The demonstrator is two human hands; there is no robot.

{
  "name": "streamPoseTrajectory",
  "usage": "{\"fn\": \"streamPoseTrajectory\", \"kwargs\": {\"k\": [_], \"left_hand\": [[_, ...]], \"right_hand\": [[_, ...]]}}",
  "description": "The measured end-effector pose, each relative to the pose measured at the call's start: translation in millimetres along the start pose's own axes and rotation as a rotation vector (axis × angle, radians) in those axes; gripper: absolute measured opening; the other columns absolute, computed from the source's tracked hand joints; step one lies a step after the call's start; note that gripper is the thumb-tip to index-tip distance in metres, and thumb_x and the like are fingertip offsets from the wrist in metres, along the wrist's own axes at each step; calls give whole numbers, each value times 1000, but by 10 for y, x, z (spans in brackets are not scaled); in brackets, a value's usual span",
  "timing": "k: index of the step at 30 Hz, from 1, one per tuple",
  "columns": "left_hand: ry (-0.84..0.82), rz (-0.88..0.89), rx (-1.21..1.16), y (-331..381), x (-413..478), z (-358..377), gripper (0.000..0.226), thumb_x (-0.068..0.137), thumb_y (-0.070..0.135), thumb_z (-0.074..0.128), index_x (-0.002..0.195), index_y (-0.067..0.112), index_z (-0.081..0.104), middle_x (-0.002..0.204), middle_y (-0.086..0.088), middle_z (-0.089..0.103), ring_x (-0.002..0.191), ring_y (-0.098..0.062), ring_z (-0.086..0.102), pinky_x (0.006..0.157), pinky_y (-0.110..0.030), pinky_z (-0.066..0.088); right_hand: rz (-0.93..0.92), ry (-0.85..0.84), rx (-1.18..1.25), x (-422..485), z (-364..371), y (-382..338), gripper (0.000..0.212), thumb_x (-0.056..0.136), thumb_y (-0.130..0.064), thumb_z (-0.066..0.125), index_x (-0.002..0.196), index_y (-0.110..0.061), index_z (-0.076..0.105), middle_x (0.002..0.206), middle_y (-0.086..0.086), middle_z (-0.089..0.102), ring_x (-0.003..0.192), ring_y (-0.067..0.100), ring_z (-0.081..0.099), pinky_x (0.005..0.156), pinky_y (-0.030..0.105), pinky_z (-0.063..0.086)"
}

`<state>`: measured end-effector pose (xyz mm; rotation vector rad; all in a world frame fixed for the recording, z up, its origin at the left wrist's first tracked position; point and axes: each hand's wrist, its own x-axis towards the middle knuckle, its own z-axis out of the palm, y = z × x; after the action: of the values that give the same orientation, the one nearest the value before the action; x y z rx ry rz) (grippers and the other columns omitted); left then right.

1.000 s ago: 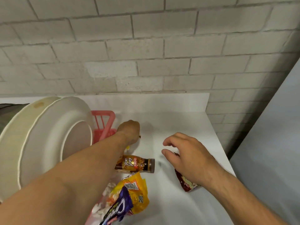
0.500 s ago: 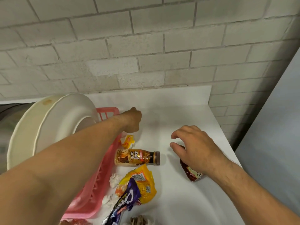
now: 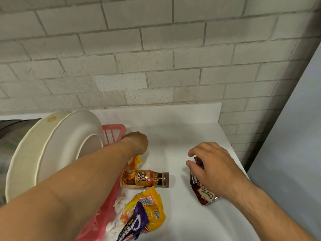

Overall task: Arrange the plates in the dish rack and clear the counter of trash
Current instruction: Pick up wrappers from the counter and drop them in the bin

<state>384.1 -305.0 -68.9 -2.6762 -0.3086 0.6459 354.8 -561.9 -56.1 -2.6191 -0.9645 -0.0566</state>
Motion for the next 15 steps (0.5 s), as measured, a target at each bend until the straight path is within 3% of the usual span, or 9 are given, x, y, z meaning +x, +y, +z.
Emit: {"fn": "streamPoseTrajectory", "kwargs": {"k": [2,4,8,11,15], "left_hand": [[-28,5,43,28,7,32,20,90,0,40,81,5,57,81,-7,58,66,-20,54,63,-31,47],[-56,0,79,24,44,69,21,94,5,41,89,4,61,88,-6,59,73,-21,57,68,-32,50],[-225,20,184,81,64,65,17,96,12,44,100,6,59,100,-8,58,89,-24,57,91,-37,51],[-351,88,224,104,22,48,23,98,10,44,114,5,59,101,-11,50,90,-22,49,97,-34,45],[-370,171,292,132,64,42,31,97,7,45,123,-4,56,101,-13,49,95,-27,52,101,-38,45]], "right_hand": [[15,2,-22,-21,-15,21,33,97,-47,43,124,-33,54,125,-18,51,125,7,37,106,25,30],[59,-12,-32,-39,-16,45,37,95,-53,44,126,-33,52,128,-17,49,126,8,35,106,28,32],[240,-176,10,-72,27,101,81,79,-72,53,145,-34,25,153,-8,21,143,21,15,111,48,31],[305,-332,-2,-95,104,107,108,67,-76,63,149,-40,4,158,-8,-1,147,30,1,111,56,27],[303,-429,-89,-96,269,139,123,56,-68,75,148,-46,-4,157,-7,-5,143,33,8,107,60,30]]}}
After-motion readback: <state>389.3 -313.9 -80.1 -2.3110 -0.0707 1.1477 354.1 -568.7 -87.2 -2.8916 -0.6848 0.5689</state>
